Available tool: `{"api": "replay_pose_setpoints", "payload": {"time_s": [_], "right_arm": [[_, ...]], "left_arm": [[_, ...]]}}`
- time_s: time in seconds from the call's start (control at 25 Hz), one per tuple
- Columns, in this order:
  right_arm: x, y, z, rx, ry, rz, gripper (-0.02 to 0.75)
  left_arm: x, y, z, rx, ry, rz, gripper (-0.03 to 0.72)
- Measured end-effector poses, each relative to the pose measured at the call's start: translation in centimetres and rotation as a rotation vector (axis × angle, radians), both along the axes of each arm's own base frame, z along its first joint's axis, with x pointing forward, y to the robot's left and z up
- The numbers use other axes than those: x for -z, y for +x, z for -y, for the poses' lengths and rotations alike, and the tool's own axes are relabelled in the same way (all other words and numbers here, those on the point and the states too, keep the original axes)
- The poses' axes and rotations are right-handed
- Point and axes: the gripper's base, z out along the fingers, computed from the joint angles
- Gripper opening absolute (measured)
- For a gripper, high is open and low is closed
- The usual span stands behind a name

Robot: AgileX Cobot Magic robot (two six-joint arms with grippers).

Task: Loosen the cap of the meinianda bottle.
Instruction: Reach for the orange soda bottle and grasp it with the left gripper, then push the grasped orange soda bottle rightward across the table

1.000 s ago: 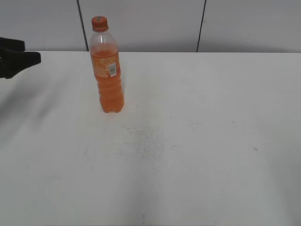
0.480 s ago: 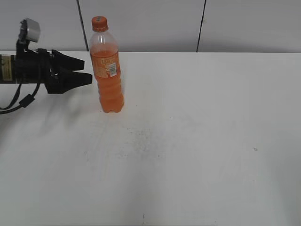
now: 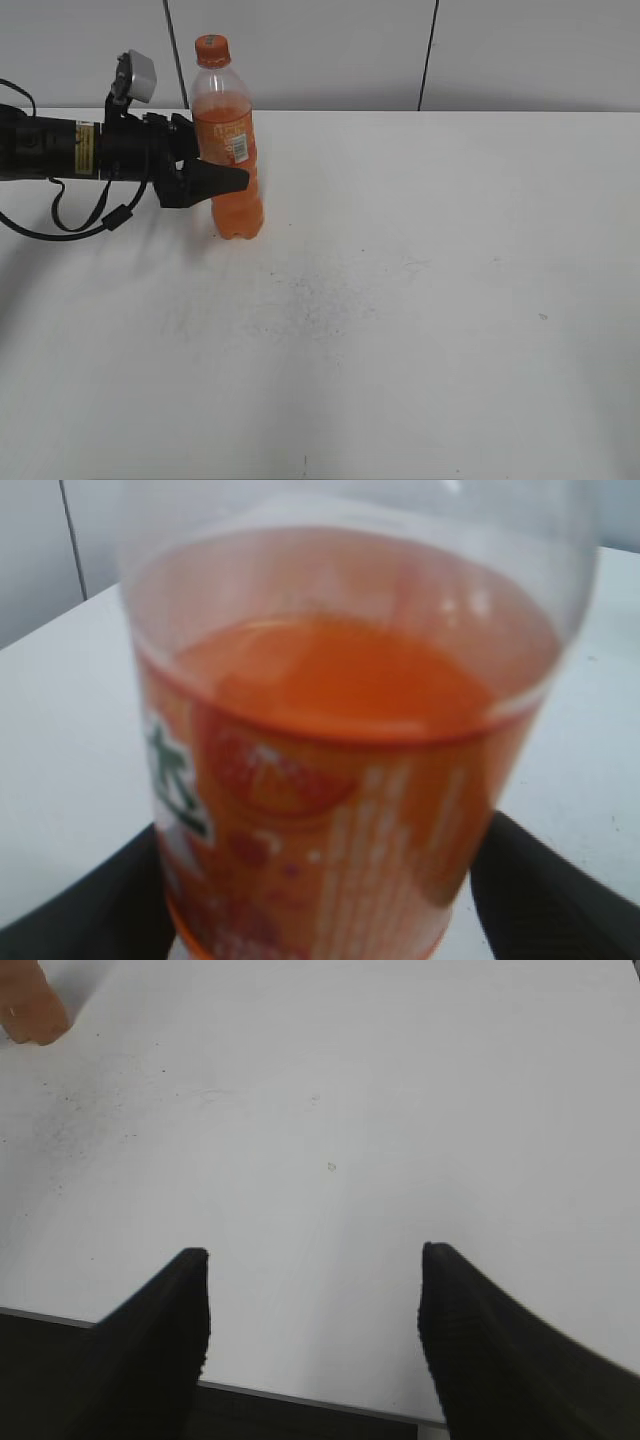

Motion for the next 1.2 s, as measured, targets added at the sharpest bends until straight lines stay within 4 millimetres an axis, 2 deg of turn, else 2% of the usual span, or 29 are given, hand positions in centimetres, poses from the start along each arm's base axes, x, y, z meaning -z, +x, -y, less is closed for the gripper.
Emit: {"api": "replay_pose_setpoints", "payload": {"time_s": [0.16, 0.32, 0.52, 0.64, 0.76, 1.0, 1.2], "right_arm": [[0.0, 0.0, 0.0, 0.0, 0.0, 0.0, 0.492], [0.0, 0.0, 0.0, 0.0, 0.0, 0.0, 0.492], [0.0, 0.0, 0.0, 0.0, 0.0, 0.0, 0.492], [-0.1, 0.0, 0.0, 0.0, -0.001, 0.002, 0.492], [-0.5, -0.2, 0.0, 0.001, -0.002, 0.019, 0.492], [-1.9, 0.1, 0.0, 0.014, 0.023, 0.009, 0.492], [-3.4, 0.9, 0.0, 0.017, 0.026, -0.018, 0.492]], "left_arm": [[0.2, 0.1, 0.7, -0.015, 0.023, 0.001, 0.516], [0.3, 0.2, 0.8, -0.033, 0.035, 0.001, 0.424], [0.3, 0.2, 0.8, -0.033, 0.03, 0.0, 0.426], [0.4, 0.3, 1.6, -0.041, 0.01, -0.008, 0.426], [0.3, 0.1, 3.9, -0.014, 0.014, 0.001, 0.426], [-1.2, -0.8, 11.8, 0.075, 0.031, 0.076, 0.426], [-1.9, -1.8, 16.1, 0.068, -0.009, 0.093, 0.426]]}}
